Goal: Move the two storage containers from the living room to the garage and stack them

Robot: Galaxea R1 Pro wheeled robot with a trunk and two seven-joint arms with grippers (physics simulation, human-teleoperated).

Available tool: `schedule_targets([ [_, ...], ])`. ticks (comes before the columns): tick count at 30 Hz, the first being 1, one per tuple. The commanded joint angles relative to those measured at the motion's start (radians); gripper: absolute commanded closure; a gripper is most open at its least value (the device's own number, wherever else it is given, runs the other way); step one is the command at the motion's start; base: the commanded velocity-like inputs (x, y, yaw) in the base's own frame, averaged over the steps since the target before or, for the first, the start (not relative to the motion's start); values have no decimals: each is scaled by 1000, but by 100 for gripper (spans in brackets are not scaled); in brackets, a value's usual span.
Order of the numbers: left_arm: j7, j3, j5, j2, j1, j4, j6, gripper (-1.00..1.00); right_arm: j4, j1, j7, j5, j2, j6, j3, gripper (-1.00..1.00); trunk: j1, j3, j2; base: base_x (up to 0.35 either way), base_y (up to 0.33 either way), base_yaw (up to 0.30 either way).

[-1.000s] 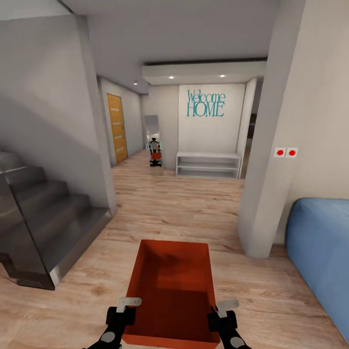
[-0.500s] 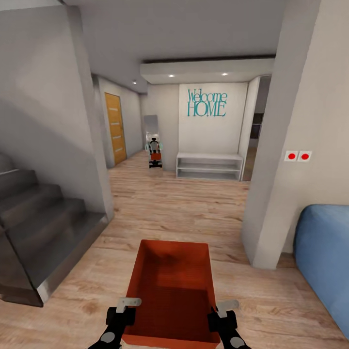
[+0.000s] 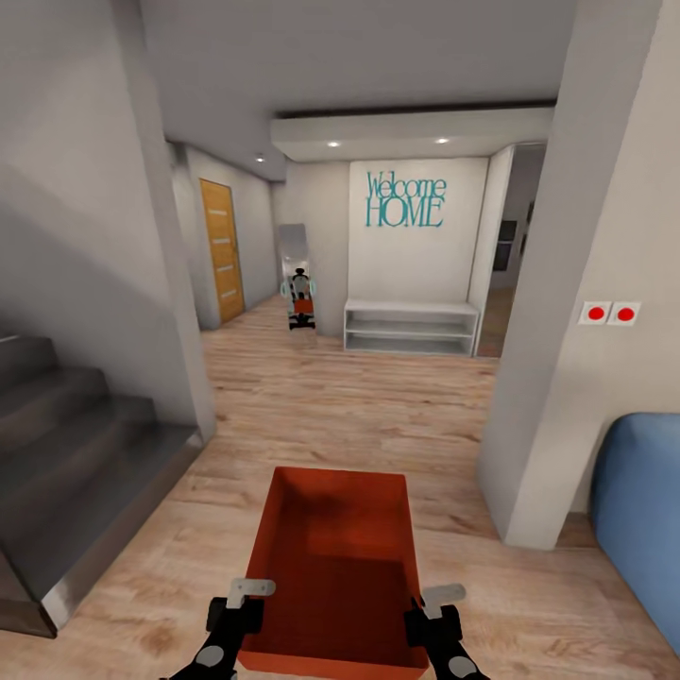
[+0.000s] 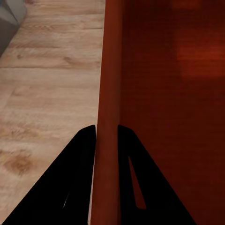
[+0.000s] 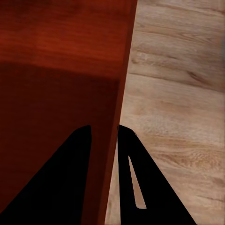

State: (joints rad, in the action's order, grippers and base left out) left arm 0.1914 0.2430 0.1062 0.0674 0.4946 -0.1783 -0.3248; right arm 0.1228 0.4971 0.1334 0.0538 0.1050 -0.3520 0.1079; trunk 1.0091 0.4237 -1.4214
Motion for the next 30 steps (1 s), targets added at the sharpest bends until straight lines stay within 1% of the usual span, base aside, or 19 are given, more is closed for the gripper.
schedule_targets([
  [1,11,-52,30,-2,2,-3,-5,100,-3,0,14,-6,-1,-2,6,100,1,1,-1,339,0,0],
  [13,11,-51,30,3,2,-3,-5,100,-2,0,14,-11,-1,-2,3,100,1,1,-1,339,0,0],
  [30,11,-50,30,3,2,-3,-6,100,-2,0,14,-11,-1,-2,4,100,1,1,-1,339,0,0],
])
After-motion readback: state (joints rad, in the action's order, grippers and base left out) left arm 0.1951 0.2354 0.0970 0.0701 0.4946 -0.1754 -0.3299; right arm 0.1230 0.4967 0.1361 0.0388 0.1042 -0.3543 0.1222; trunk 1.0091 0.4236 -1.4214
